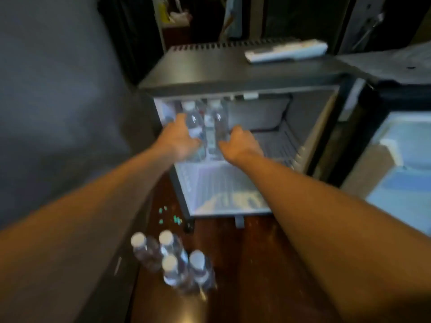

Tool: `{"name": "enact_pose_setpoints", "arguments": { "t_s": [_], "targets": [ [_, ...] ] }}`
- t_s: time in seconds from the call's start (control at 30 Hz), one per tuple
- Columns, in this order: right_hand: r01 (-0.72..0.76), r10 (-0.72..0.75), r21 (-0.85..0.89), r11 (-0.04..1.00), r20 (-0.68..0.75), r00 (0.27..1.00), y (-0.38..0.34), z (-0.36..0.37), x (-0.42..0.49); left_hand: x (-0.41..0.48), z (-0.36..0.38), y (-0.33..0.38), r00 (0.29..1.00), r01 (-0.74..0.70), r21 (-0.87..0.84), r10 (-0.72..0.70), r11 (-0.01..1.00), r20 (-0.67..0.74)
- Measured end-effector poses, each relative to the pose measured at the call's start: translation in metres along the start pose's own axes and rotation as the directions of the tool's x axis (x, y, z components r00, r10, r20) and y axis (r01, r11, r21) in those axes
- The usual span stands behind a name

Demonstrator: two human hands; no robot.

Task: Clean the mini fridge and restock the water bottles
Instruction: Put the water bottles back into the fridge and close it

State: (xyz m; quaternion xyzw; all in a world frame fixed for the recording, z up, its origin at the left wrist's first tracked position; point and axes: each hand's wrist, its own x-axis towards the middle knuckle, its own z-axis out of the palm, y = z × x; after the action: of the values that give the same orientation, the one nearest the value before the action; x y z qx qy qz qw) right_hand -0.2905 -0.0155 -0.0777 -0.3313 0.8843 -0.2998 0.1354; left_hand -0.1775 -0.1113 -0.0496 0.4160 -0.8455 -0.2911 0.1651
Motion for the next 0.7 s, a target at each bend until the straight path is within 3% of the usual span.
{"name": "enact_pose_setpoints", "arguments": {
  "t_s": [0.13,0.27,0.43,0.5,0.6,0.7],
  "targets": [
    [0.096,-0.062,-0.166,0.982,0.197,0.978,0.015,0.017,-0.045,-0.041,-0.014,-0.023,0.987,0.076,0.075,-0.086,0.994,0.135],
    [0.168,-0.044,-0.307,0.937,0.373,0.927,0.036,0.051,-0.089,-0.1,-0.001,-0.054,0.97,0.037,0.258,-0.097,0.965,0.224],
    [0.181,-0.07,-0.186,0.966,0.487,0.871,0.044,0.103,-0.153,-0.16,0.022,-0.095,0.926,-0.024,0.466,-0.156,0.884,0.344],
    [0.137,-0.045,-0.179,0.974,0.438,0.898,0.049,0.132,-0.177,-0.175,0.043,-0.116,0.923,-0.032,0.495,-0.164,0.868,0.348],
    [0.084,-0.043,-0.165,0.983,0.239,0.97,0.06,0.158,-0.197,-0.188,0.073,-0.136,0.952,0.021,0.472,-0.163,0.881,0.261],
    [0.071,-0.052,-0.086,0.994,0.203,0.978,0.071,0.167,-0.202,-0.189,0.088,-0.143,0.973,0.105,0.436,-0.183,0.894,0.141]
  ]
}}
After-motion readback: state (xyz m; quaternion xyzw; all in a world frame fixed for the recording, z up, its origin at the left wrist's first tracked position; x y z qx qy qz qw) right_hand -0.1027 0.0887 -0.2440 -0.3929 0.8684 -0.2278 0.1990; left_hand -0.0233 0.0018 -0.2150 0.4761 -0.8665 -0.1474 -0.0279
